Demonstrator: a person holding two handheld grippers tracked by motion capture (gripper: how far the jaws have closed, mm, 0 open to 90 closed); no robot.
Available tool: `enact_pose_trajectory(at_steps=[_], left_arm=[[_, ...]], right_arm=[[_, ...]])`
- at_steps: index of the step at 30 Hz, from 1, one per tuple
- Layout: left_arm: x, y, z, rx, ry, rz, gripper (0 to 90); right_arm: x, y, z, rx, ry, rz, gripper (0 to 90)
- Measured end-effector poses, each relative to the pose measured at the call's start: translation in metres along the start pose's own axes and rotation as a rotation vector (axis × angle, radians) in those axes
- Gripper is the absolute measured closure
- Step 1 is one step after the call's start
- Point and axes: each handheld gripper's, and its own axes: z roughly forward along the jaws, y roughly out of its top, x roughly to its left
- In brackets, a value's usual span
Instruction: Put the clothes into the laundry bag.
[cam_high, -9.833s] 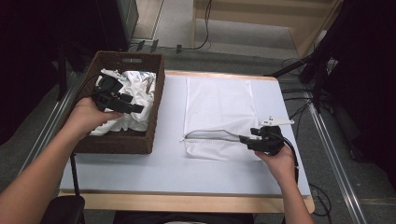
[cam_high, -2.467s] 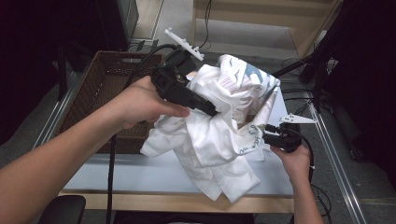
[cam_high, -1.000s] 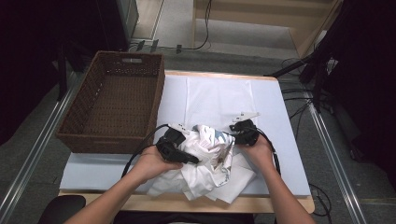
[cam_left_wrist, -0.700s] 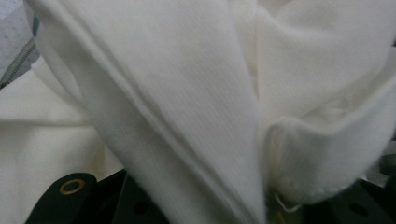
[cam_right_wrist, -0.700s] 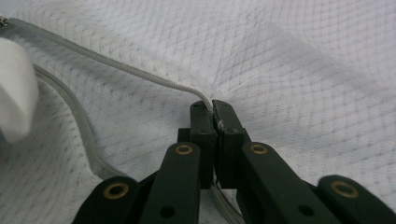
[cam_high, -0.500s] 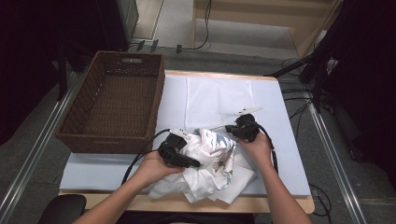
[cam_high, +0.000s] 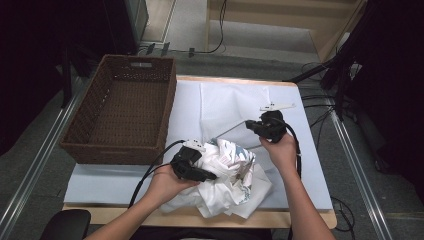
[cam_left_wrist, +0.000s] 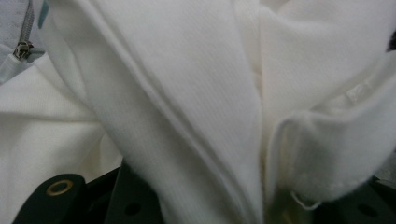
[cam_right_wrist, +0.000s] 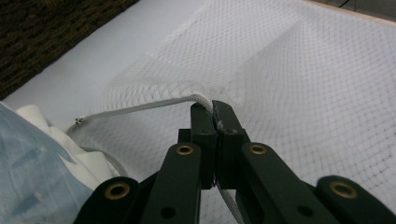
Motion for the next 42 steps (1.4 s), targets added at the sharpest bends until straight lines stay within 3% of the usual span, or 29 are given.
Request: enact_pose_trajectory(at_steps=[5,10,12,15,16,18,21,24,29,36,40,42], left_arm=[[-0.001,0.012,-0.008,0.015,-0.011,0.003,66.2],[-0.005,0.037,-0.035,-0.068,-0.013,0.021,66.7],[-0.007,0.053,-0.043,-0.104,0.024,0.038,66.8],[-0.006,0.059,-0.037,-0.090,0.046,0.041,66.7],[-0.002,0.059,-0.022,-0.047,0.073,0.038,66.6],[0.000,0.058,-0.013,-0.031,0.079,0.035,66.6],[0.009,0.052,0.009,-0.014,0.054,-0.007,66.6],[0.015,0.051,0.020,0.005,0.039,-0.020,66.6],[0.016,0.049,0.029,0.029,0.067,0.008,66.6],[0.012,0.053,0.039,0.066,0.085,0.016,66.4],[0.004,0.059,0.033,0.050,0.067,0.059,66.5],[-0.003,0.062,0.030,0.043,0.048,0.106,66.5]], right_arm=[[0.008,0.009,-0.004,-0.018,0.011,-0.010,89.9],[0.011,0.011,-0.004,-0.009,0.014,-0.016,89.9],[0.011,0.011,-0.005,-0.013,0.023,-0.007,89.9],[0.009,0.012,-0.007,-0.031,0.036,0.010,89.9],[0.008,0.012,-0.008,-0.034,0.036,0.011,89.9],[0.008,0.012,-0.009,-0.035,0.037,0.018,89.9],[0.006,0.011,-0.011,-0.032,0.032,0.022,90.0],[0.007,0.011,-0.013,-0.031,0.029,0.020,90.0],[0.008,0.014,-0.017,-0.032,0.033,0.012,90.0],[0.024,0.020,-0.020,-0.041,0.050,-0.037,90.0],[0.031,0.024,-0.022,-0.060,0.060,-0.051,90.0],[0.034,0.026,-0.023,-0.081,0.068,-0.057,90.0]])
